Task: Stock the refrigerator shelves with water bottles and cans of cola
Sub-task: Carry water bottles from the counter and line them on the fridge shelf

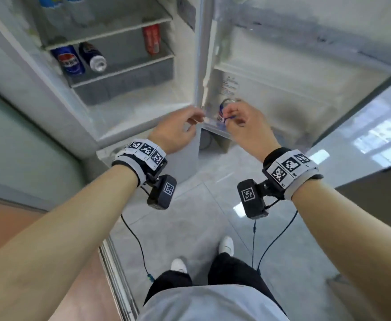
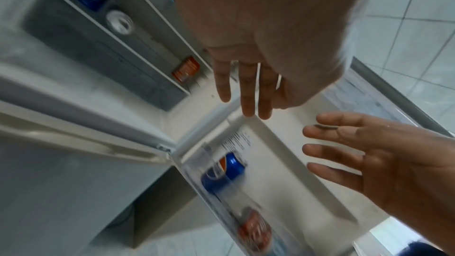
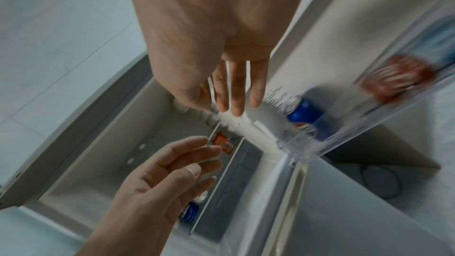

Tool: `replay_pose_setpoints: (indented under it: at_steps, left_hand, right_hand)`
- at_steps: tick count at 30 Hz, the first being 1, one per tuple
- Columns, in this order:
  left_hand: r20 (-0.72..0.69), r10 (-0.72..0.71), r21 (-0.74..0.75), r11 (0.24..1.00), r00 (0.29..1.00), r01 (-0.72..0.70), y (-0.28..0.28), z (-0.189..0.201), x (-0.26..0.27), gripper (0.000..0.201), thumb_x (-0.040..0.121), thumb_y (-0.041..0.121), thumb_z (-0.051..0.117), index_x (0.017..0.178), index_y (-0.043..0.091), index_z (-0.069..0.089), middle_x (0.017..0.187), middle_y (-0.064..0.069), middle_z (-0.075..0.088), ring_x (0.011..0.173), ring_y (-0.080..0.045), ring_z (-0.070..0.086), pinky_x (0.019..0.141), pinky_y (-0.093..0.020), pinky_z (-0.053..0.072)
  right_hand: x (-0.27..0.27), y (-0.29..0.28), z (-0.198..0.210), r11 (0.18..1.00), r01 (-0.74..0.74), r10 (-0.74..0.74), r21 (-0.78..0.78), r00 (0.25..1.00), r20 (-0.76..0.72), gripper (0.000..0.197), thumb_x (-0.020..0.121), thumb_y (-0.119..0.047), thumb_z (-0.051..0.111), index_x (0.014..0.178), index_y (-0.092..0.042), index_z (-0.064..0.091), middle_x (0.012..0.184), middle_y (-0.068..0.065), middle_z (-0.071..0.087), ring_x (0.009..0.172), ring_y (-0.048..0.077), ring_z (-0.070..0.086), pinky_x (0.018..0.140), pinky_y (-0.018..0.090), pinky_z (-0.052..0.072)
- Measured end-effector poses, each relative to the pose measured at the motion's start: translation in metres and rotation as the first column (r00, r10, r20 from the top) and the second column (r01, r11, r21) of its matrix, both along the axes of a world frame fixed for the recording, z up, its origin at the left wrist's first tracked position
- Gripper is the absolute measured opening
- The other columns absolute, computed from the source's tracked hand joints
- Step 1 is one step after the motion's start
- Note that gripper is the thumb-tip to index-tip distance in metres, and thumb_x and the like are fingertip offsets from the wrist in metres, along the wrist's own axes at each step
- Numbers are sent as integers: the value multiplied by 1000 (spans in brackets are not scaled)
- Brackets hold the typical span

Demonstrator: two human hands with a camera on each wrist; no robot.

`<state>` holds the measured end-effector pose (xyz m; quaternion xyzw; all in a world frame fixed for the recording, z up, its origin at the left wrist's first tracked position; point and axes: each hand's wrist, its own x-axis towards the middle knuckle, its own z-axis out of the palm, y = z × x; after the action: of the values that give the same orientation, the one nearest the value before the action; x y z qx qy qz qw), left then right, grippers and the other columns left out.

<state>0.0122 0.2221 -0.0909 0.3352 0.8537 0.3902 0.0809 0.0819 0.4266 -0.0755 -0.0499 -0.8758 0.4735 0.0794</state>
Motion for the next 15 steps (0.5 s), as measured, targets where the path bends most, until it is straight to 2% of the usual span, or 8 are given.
replay_pose_setpoints:
  at_steps: [2,5,9,12,15]
  left_hand:
    - [17,-59,-37,998,998,60,33,-3,15,34,94,4,52,127,14,58,120,-1,66,111,-14,61,103,-30,46]
    - [49,-148,-48,988,988,150,86,-8,34,34,95,5,53,128,11,59,121,-2,67,110,-14,62,102,-29,46]
    - [80,-286,-50,956,955,291,166,-20,57,33,92,4,53,124,13,61,113,5,66,103,-11,63,99,-30,50]
    - [114,-328,-68,939,938,337,226,-28,73,33,93,3,51,123,13,60,111,3,68,104,-10,64,99,-29,51]
    - [123,-343,-80,932,931,353,284,-35,86,31,95,5,51,123,15,60,111,5,67,105,-8,63,95,-23,50]
  right_hand:
    - [29,29,-7,997,78,-79,14,997,16,22,91,-6,60,107,-18,67,100,-10,66,95,8,64,89,21,50]
    - [68,77,-18,979,203,-203,31,979,5,22,90,-3,59,102,-17,70,94,-10,67,86,1,62,80,10,49]
    - [110,148,-30,961,269,-272,70,961,43,21,89,-3,58,105,-9,70,99,-2,69,86,11,62,72,4,43]
    - [134,205,-33,950,309,-311,44,948,64,18,90,-1,57,101,-9,70,94,-2,67,80,11,61,69,1,42]
    - [152,266,-35,938,346,-346,23,933,96,17,92,-5,57,104,-9,70,97,-1,69,81,14,63,68,1,41]
